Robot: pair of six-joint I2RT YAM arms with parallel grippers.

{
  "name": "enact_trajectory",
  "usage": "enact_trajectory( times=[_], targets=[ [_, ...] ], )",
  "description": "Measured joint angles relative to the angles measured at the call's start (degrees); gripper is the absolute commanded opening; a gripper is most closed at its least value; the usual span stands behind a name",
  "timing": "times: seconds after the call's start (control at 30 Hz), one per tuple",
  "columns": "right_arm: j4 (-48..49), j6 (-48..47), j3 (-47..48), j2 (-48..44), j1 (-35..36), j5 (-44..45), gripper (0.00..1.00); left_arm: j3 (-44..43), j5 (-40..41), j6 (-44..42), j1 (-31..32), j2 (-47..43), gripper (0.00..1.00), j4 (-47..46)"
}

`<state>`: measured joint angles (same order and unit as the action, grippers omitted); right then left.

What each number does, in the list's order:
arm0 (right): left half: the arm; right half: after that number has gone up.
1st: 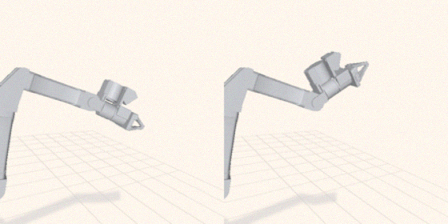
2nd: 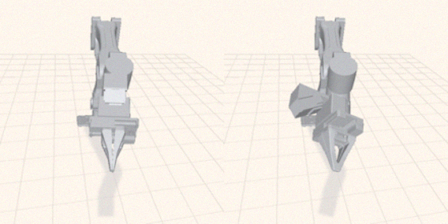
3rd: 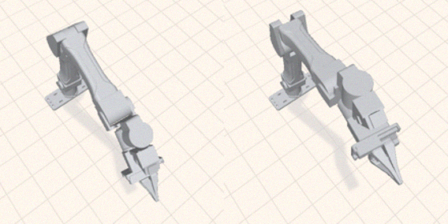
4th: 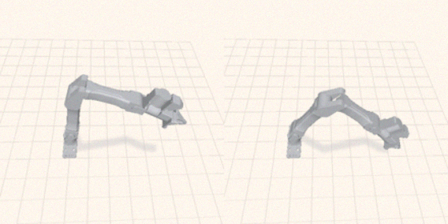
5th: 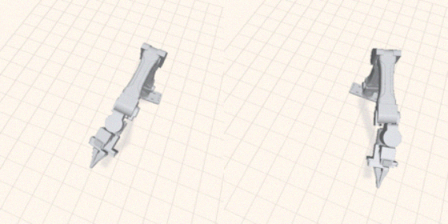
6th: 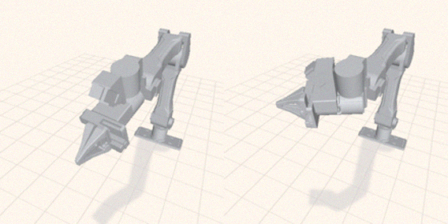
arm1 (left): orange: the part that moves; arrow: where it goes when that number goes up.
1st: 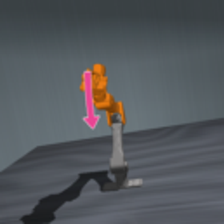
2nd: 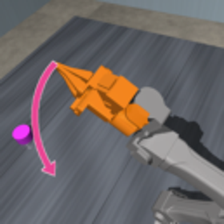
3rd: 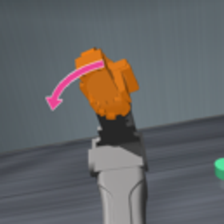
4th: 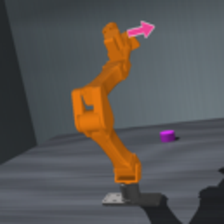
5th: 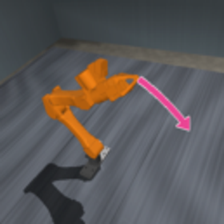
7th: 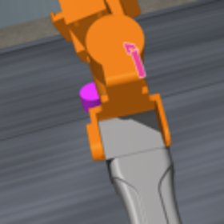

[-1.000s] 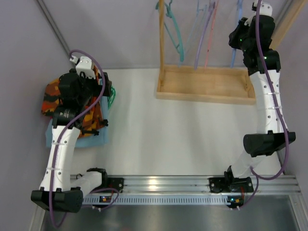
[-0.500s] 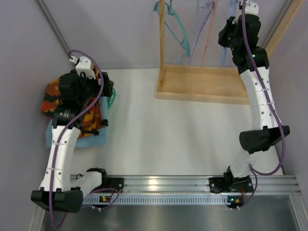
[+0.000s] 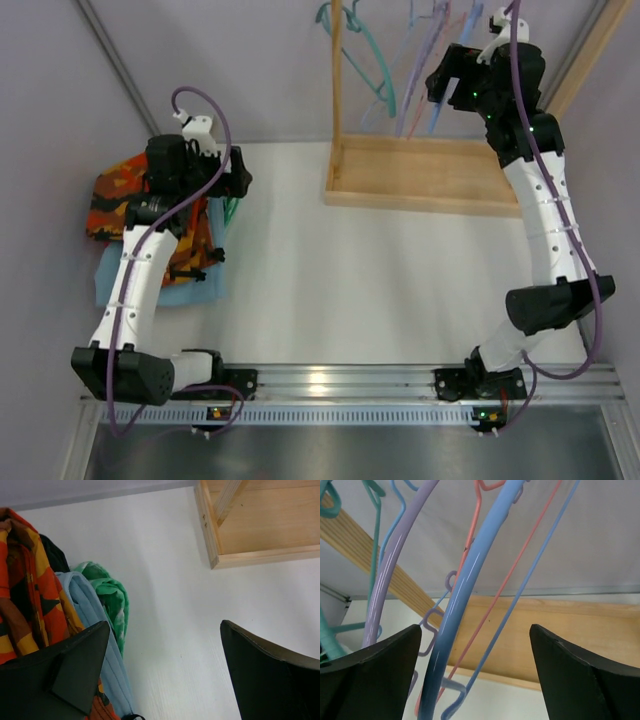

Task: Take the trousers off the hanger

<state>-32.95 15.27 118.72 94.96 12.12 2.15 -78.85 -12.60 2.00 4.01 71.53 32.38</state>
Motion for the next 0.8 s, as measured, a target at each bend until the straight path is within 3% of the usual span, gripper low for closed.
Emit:
enact_trajectory(
  times=[0.07, 0.3, 0.6, 0.8],
  targets=[
    [-0.07, 0.2, -1.36, -1.64, -0.52, -1.49, 0.99, -1.55, 0.22, -0.46, 1.77, 0.0, 0.99, 0.0],
    [0.66, 0.42, -9.99, -12.52, -5.4, -8.04, 0.99, -7.67, 3.08, -2.89, 9.49, 3.78, 0.99, 0.17],
    [1.46, -0.79, -27.89, -27.26, -18.99, -17.18, 0.99, -15.89, 3.87, -3.63, 16.59, 16.44, 0.98, 0.28],
    [-0.57, -5.16, -41.31, -32.11, -19.78, -25.79, 0.99, -16.94, 4.92, -2.56, 20.83, 21.59, 0.99, 0.28]
  ],
)
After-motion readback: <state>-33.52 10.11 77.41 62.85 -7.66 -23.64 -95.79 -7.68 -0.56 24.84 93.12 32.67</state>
